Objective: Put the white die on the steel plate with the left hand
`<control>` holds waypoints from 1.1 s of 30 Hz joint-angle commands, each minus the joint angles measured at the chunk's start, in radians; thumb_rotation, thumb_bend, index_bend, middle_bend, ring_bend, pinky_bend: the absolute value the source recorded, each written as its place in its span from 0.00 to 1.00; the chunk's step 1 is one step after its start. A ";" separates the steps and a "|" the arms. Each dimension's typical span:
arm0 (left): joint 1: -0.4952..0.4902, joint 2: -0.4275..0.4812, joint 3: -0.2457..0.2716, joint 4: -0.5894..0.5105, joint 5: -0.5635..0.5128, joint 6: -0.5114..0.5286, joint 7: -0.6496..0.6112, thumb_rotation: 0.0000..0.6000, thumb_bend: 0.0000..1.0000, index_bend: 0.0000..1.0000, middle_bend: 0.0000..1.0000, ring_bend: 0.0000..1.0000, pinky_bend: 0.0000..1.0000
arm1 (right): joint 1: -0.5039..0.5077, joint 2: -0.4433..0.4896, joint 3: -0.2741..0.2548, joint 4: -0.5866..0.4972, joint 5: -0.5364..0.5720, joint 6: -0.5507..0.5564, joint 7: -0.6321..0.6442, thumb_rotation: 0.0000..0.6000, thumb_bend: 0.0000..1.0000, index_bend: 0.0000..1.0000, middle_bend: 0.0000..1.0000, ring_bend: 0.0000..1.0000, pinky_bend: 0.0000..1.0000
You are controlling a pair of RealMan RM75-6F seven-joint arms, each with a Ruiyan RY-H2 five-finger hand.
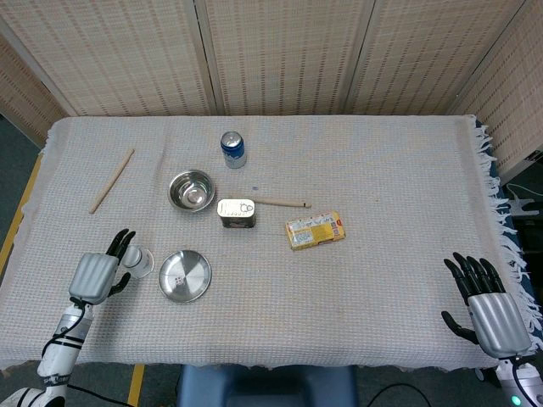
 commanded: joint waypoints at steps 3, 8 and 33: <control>-0.011 -0.007 -0.010 0.021 -0.028 -0.023 0.011 1.00 0.33 0.11 0.13 0.88 1.00 | 0.003 -0.002 0.003 0.002 0.006 -0.006 -0.001 0.94 0.17 0.00 0.00 0.00 0.00; -0.018 -0.019 -0.006 0.055 -0.023 -0.034 -0.021 1.00 0.33 0.17 0.20 0.88 1.00 | 0.006 -0.003 0.003 0.003 0.010 -0.013 -0.002 0.94 0.17 0.00 0.00 0.00 0.00; -0.032 -0.045 -0.002 0.089 -0.023 -0.031 0.010 1.00 0.44 0.37 0.44 0.88 1.00 | 0.006 -0.004 0.005 0.000 0.020 -0.017 -0.008 0.93 0.17 0.00 0.00 0.00 0.00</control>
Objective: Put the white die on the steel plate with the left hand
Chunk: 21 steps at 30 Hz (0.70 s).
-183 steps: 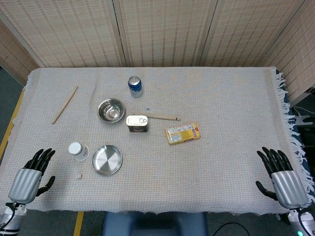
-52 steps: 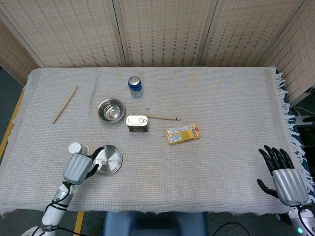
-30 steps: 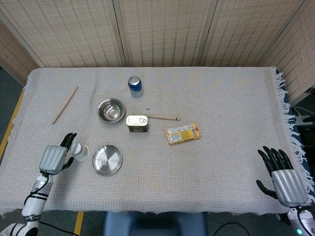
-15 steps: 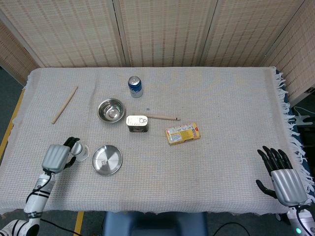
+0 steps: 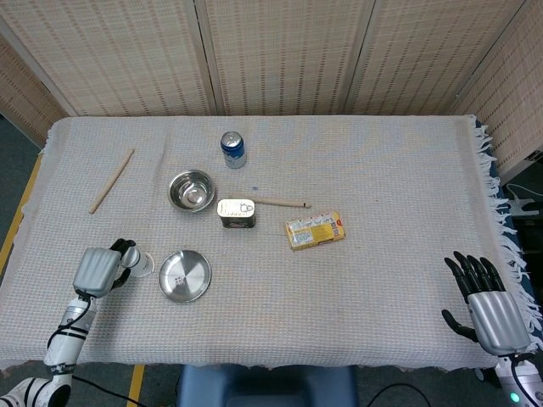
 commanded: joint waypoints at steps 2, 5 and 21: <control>0.002 0.003 0.001 -0.007 0.003 0.007 0.001 1.00 0.45 0.38 0.46 0.88 1.00 | 0.000 -0.001 0.000 0.000 0.000 -0.001 -0.001 0.93 0.17 0.00 0.00 0.00 0.00; 0.008 0.012 0.004 -0.025 0.018 0.029 0.000 1.00 0.47 0.40 0.49 0.88 1.00 | 0.002 -0.001 -0.001 0.000 0.000 -0.003 -0.001 0.93 0.17 0.00 0.00 0.00 0.00; 0.027 -0.008 0.083 -0.185 0.262 0.185 0.117 1.00 0.47 0.45 0.57 0.89 1.00 | -0.002 0.010 -0.013 -0.003 -0.026 0.006 0.021 0.93 0.17 0.00 0.00 0.00 0.00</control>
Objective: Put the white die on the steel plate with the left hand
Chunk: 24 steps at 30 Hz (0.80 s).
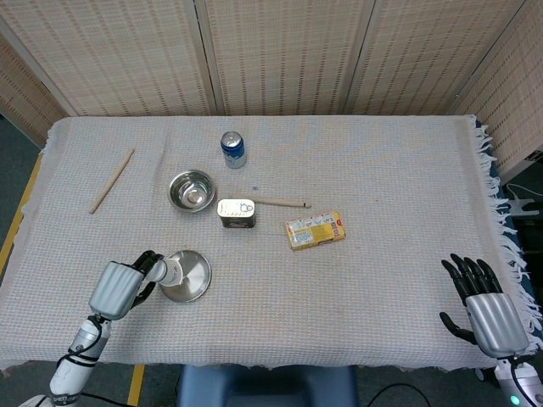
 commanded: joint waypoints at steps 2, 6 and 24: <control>-0.018 -0.039 0.005 0.011 -0.012 -0.056 0.053 1.00 0.47 0.46 0.57 0.89 1.00 | -0.002 0.003 -0.001 -0.001 -0.004 0.005 0.005 0.93 0.17 0.00 0.00 0.00 0.00; -0.023 -0.061 0.003 0.035 -0.020 -0.072 0.070 1.00 0.47 0.46 0.58 0.89 1.00 | -0.004 0.006 0.001 -0.001 -0.005 0.012 0.011 0.93 0.17 0.00 0.00 0.00 0.00; -0.046 -0.110 -0.047 0.129 -0.107 -0.134 0.098 1.00 0.47 0.48 0.60 0.89 1.00 | 0.002 0.001 0.004 0.002 0.009 -0.005 0.004 0.93 0.17 0.00 0.00 0.00 0.00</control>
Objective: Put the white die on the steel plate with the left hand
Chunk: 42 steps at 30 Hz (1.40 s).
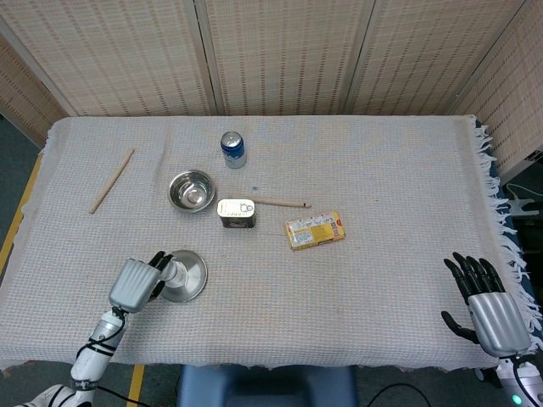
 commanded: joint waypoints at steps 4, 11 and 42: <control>-0.007 -0.023 -0.014 0.030 -0.012 0.005 -0.001 1.00 0.47 0.48 0.60 0.89 1.00 | 0.002 -0.002 0.000 0.001 0.003 -0.006 -0.003 0.93 0.17 0.00 0.00 0.00 0.00; -0.013 0.008 0.019 -0.039 0.002 -0.031 -0.082 1.00 0.48 0.49 0.61 0.89 1.00 | 0.003 -0.003 0.001 0.001 0.006 -0.007 -0.006 0.93 0.17 0.00 0.00 0.00 0.00; -0.014 0.089 0.032 -0.180 -0.028 -0.066 -0.044 1.00 0.48 0.51 0.64 0.89 1.00 | 0.003 -0.004 0.002 0.000 0.012 -0.010 -0.010 0.93 0.17 0.00 0.00 0.00 0.00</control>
